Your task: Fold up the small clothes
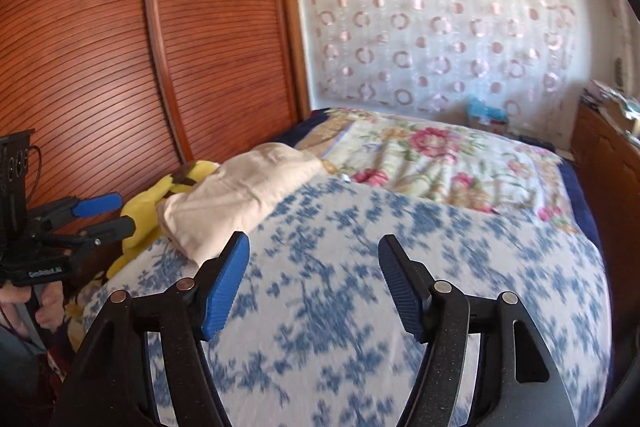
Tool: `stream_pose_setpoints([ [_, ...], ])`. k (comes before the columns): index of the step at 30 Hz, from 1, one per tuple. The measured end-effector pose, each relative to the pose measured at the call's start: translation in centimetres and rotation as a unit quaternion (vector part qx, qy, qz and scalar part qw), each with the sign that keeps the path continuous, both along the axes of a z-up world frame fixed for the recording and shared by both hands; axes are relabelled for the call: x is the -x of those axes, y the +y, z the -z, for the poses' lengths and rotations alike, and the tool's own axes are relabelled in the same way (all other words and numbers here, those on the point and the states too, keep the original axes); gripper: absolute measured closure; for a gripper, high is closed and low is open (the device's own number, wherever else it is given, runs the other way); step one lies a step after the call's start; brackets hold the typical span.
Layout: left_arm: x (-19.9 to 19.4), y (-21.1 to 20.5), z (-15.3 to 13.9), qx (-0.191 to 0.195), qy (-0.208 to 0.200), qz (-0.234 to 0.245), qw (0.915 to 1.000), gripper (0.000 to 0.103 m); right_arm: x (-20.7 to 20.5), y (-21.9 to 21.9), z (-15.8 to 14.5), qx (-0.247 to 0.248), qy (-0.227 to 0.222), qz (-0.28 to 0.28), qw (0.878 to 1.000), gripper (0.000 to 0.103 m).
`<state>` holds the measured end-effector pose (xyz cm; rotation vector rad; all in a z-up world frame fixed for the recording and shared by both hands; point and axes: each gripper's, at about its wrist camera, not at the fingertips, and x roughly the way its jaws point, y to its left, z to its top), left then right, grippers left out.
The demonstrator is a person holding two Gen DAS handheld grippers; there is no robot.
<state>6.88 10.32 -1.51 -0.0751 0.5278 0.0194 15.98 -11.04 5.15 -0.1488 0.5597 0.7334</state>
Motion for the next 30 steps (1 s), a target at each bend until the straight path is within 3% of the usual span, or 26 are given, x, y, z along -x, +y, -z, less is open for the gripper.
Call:
stream_pose_setpoints([
  [6, 0.7, -3.3, -1.2, 0.013, -0.015, 0.023, 0.9996, 0.038, 3.3, -4.6, -0.8, 0.000, -0.022, 0.059, 0.998, 0.034],
  [9, 0.8, -4.5, -2.2, 0.020, -0.019, 0.039, 0.9989, 0.038, 5.0, -6.7, -1.8, -0.003, -0.041, 0.092, 0.995, 0.026],
  [15, 1.6, -7.0, -5.0, 0.013, -0.047, 0.055, 0.9973, 0.038, 7.5, -10.6, -4.5, -0.028, -0.072, 0.140, 0.987, 0.025],
  [30, 3.3, -8.7, -7.4, 0.003, -0.073, 0.050, 0.9960, 0.037, 10.3, -12.8, -6.4, -0.050, -0.101, 0.166, 0.980, 0.025],
])
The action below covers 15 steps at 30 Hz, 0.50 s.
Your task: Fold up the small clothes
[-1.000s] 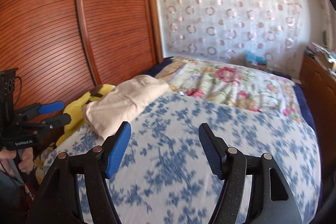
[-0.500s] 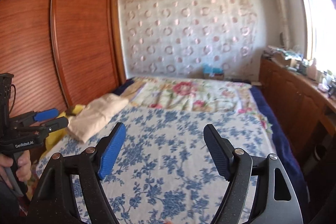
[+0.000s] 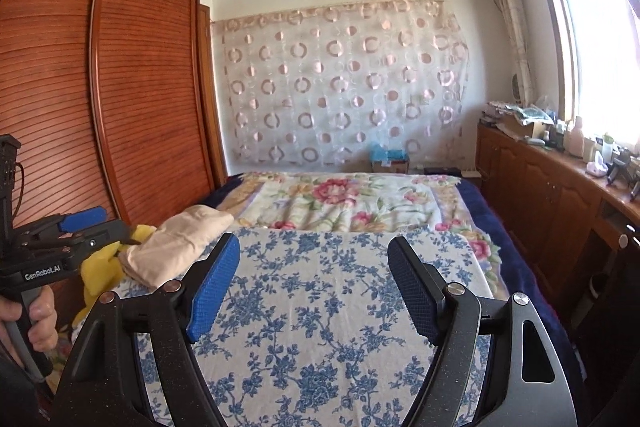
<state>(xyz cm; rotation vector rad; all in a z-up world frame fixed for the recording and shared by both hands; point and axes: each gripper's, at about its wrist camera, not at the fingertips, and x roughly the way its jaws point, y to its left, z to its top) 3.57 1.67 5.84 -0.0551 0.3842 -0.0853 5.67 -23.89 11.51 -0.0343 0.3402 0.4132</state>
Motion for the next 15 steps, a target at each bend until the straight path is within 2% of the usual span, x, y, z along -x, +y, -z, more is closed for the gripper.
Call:
stream_pose_setpoints([
  [15, 0.51, -0.25, -0.26, -0.010, -0.009, -0.010, 0.9999, 0.037, 0.38, 0.03, 0.09, 0.000, -0.002, 0.005, 1.000, 0.025],
])
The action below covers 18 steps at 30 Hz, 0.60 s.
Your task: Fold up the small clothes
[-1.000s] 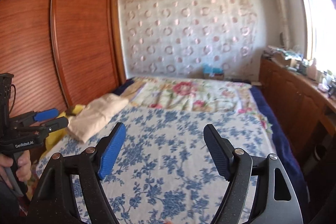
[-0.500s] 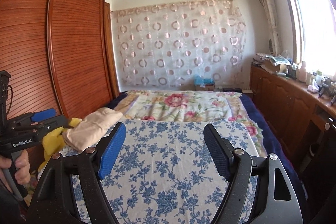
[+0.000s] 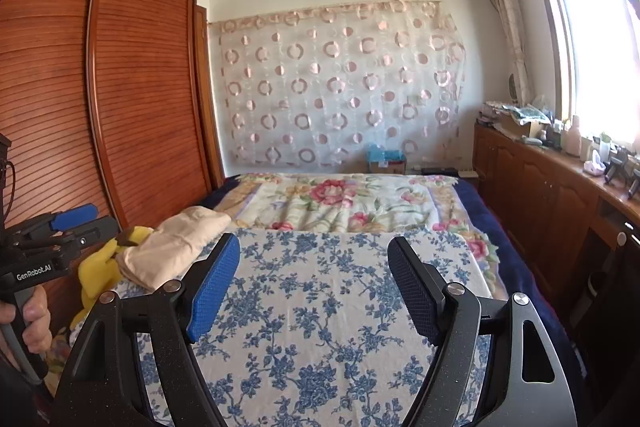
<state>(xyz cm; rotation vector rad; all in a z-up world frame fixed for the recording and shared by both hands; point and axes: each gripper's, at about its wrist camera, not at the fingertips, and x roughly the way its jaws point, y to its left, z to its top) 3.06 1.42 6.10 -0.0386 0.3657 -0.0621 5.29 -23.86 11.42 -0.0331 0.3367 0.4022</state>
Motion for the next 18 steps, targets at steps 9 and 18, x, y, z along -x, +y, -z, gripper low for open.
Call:
stream_pose_setpoints([
  [9, 0.01, 0.01, -0.01, -0.001, 0.000, 0.000, 1.0000, 0.037, 0.10, -0.05, -0.01, 0.000, 0.000, 0.000, 1.000, 0.025],
  [18, 0.08, 0.21, -0.44, -0.002, -0.004, 0.000, 1.0000, 0.037, 0.10, -0.04, 0.02, 0.000, 0.000, 0.001, 1.000, 0.025],
])
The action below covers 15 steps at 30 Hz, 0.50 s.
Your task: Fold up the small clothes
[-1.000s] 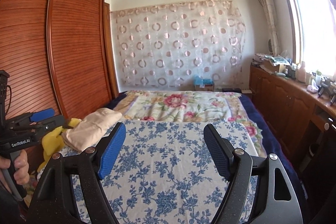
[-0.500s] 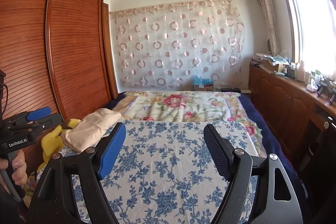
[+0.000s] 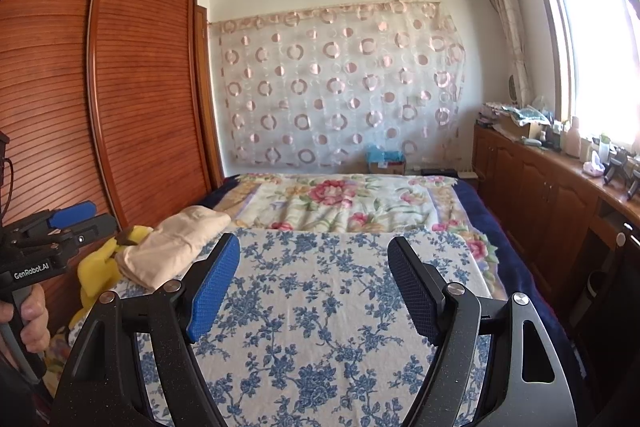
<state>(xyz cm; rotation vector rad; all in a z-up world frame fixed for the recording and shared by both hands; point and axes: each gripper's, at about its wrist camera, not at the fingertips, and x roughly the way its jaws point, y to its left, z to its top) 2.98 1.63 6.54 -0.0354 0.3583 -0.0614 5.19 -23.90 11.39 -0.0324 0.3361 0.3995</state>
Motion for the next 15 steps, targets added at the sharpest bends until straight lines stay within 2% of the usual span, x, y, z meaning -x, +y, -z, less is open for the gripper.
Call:
stream_pose_setpoints([
  [15, 0.11, 0.00, -0.16, -0.001, -0.002, -0.001, 1.0000, 0.037, 0.00, -0.01, -0.01, 0.000, 0.000, -0.001, 1.000, 0.025],
])
